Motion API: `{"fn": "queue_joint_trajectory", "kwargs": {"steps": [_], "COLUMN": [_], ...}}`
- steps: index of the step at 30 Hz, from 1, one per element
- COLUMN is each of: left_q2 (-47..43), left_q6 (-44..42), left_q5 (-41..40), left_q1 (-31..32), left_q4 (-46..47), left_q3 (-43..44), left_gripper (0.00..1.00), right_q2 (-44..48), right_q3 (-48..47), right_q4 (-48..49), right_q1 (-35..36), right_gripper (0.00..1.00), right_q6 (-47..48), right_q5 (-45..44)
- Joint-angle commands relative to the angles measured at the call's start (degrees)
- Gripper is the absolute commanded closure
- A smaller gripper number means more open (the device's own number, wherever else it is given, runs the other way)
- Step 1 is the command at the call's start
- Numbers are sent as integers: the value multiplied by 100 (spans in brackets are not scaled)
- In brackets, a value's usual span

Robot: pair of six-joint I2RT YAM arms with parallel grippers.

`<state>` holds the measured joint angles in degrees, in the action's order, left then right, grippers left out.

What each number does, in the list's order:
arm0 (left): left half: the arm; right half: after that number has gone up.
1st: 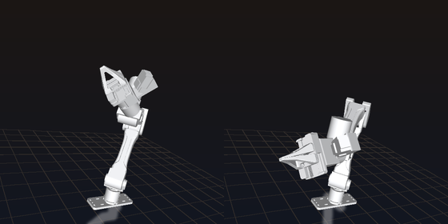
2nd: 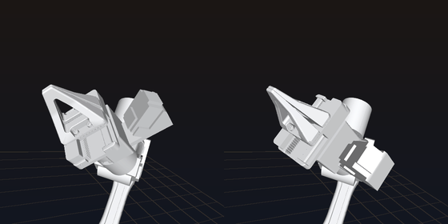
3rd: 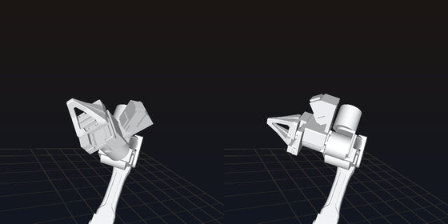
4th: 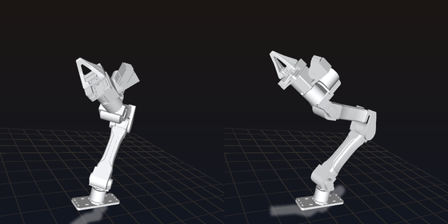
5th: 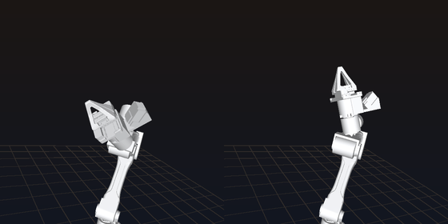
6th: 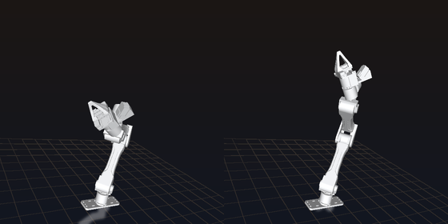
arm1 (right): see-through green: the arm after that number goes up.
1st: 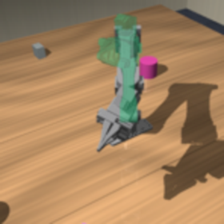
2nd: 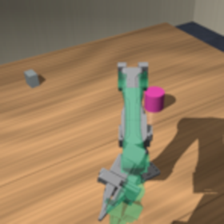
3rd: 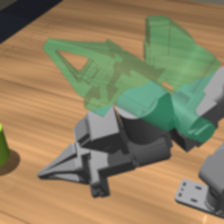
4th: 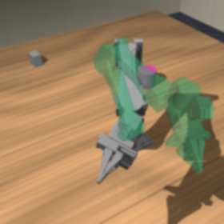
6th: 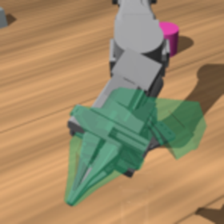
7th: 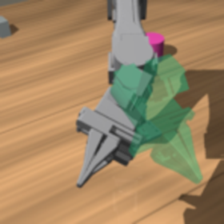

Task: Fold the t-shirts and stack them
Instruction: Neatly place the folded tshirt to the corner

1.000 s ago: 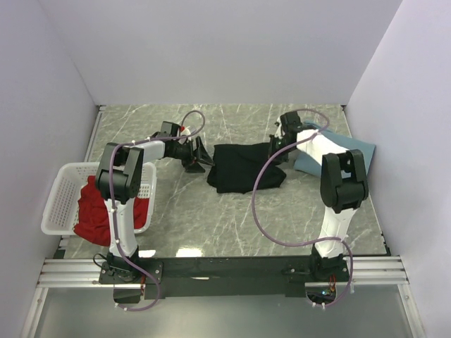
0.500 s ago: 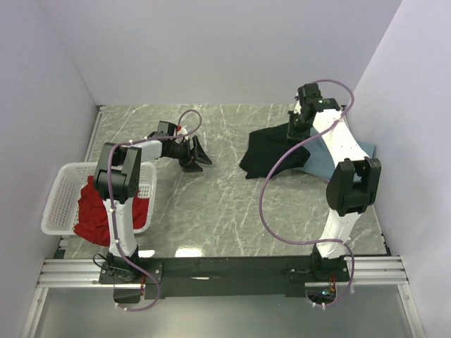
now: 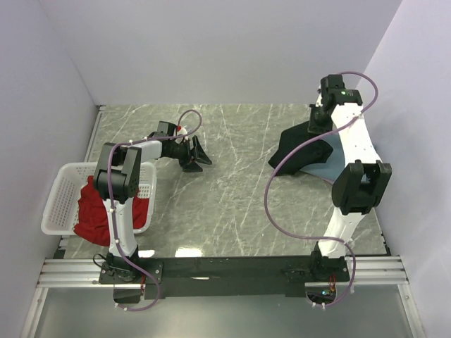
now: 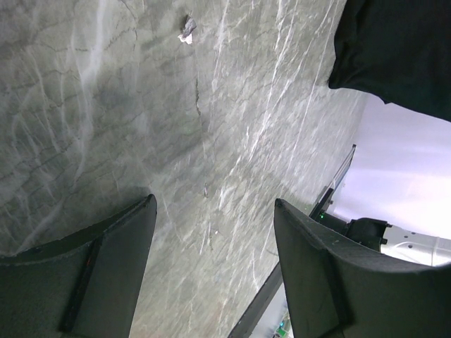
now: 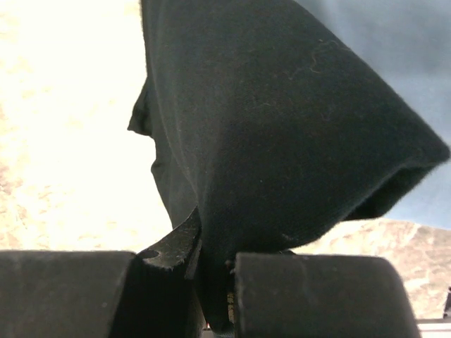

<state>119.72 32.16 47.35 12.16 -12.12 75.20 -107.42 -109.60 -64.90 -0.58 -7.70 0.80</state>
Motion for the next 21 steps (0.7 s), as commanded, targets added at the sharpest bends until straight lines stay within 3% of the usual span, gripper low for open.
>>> {"fn": "queue_joint_trajectory", "kwargs": {"steps": [1,16,21], "left_q2": [-10,16,16], "left_q6": [-122,-175,-219], "left_q5": [2,46,46], "left_q1": [-3,-3,-3], "left_q4": [105,87,52], "left_q3": [-93,-155,-172], "left_gripper": [26,27,27], "right_q2": [370,819,880], "right_q3": [-360,-738,-457], "right_q4": [-66,-22,48], "right_q1": [-240,-750,-909], "right_gripper": [100,100,100], "right_q6": [199,85,155], "right_q5": [104,781,896]}}
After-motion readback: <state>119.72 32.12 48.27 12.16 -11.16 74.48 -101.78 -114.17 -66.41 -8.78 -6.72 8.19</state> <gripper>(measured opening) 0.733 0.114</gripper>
